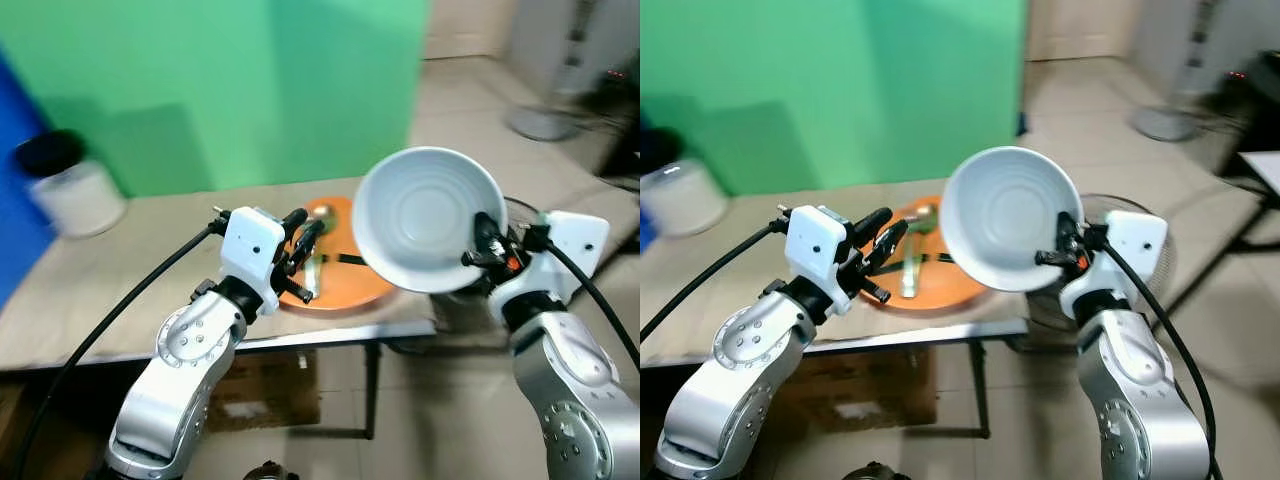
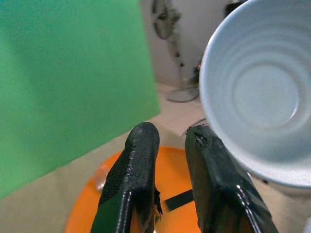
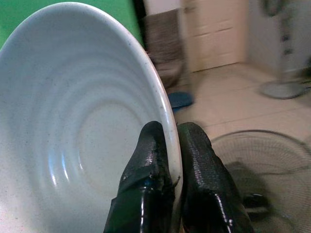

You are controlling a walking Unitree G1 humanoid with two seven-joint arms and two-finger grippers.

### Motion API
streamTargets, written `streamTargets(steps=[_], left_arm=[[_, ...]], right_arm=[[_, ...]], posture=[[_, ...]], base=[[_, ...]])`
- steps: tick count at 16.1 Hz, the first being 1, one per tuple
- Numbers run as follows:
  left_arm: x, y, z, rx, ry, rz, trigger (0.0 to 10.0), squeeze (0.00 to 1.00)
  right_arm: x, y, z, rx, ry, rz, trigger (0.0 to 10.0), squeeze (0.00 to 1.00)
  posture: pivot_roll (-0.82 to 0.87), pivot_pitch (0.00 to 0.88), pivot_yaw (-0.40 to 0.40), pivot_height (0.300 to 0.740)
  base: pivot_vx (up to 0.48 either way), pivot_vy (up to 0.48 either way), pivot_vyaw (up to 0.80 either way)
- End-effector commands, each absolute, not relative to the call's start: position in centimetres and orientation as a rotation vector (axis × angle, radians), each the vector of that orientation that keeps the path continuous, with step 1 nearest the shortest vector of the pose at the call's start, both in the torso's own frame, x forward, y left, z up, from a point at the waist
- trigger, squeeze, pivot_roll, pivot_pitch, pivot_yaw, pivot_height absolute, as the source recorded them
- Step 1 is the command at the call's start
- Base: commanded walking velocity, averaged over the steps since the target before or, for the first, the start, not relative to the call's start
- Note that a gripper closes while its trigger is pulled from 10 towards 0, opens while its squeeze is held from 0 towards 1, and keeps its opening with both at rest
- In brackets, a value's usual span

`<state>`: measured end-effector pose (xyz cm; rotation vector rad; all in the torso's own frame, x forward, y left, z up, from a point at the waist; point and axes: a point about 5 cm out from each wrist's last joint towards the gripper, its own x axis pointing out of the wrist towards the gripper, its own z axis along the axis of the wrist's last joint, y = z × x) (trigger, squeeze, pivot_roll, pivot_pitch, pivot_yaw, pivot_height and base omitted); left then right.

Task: Setting the table

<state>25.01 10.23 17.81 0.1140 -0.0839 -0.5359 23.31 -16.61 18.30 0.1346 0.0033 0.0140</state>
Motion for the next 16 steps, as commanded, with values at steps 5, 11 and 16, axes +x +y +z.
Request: streamTargets(steps=[5, 11, 16], left_arm=[[25.6, 11.0, 17.5, 0.131, -0.061, -0.45, 10.0, 0.0], [26.0, 11.4, 17.5, 0.084, -0.061, -0.4, 10.0, 0.0], [26.1, 12.1, 17.6, 0.055, -0.059, -0.36, 10.0, 0.0]], right_arm=[[23.0, -16.7, 18.6, 0.088, -0.033, -0.018, 10.0, 0.0], [23.3, -16.3, 18.0, 0.05, 0.004, 0.001, 10.0, 0.0], [23.5, -16.1, 17.9, 0.036, 0.022, 0.023, 10.0, 0.0]], posture=[[0.04, 0.0, 0.09, 0.74], [0.04, 0.0, 0.084, 0.74], [0.05, 0.0, 0.066, 0.74]], base=[[0.0, 0.0, -0.8], [0.0, 0.0, -0.8], [0.0, 0.0, -0.8]])
